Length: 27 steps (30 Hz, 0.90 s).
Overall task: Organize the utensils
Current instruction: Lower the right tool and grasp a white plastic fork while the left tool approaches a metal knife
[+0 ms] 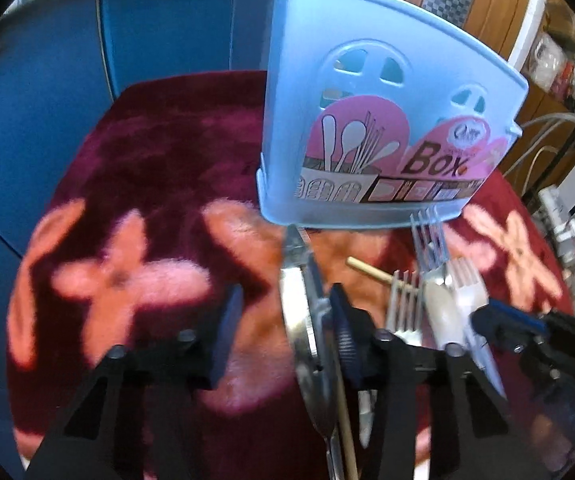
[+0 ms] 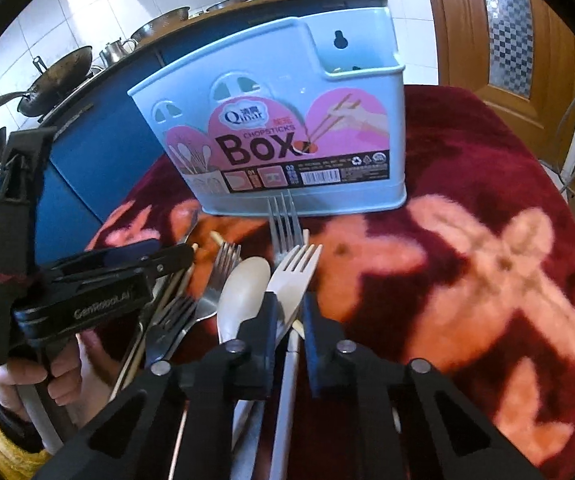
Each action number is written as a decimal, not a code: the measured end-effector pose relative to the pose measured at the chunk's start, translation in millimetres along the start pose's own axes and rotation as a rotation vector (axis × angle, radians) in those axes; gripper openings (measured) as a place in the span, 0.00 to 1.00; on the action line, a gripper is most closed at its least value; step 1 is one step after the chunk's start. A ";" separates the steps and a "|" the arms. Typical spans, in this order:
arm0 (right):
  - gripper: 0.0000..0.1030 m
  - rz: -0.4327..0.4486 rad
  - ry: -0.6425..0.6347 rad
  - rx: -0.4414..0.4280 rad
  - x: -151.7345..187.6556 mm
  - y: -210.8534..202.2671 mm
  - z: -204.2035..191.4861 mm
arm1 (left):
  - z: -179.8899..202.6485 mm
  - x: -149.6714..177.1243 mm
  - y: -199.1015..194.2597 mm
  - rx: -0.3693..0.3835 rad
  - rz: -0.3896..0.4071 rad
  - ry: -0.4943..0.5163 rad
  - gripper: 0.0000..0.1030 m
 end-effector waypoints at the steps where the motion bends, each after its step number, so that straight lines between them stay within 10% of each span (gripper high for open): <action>1: 0.09 0.004 -0.003 0.000 -1.1 -1.1 -0.4 | -2.8 -1.1 1.3 0.021 -0.008 -0.023 0.30; 27: 0.06 -0.085 -0.006 0.077 -7.6 16.1 33.2 | -30.6 1.8 -3.3 -0.057 -0.048 0.012 0.28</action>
Point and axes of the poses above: each gripper's, at about its wrist camera, not at the fingertips, and y roughly the way its jaws point, z to its right, x to its underside, the point moved 1 cm from there along y, roughly the way its jaws point, and after that the axes turned 14 degrees about z, right-handed, at the moved point
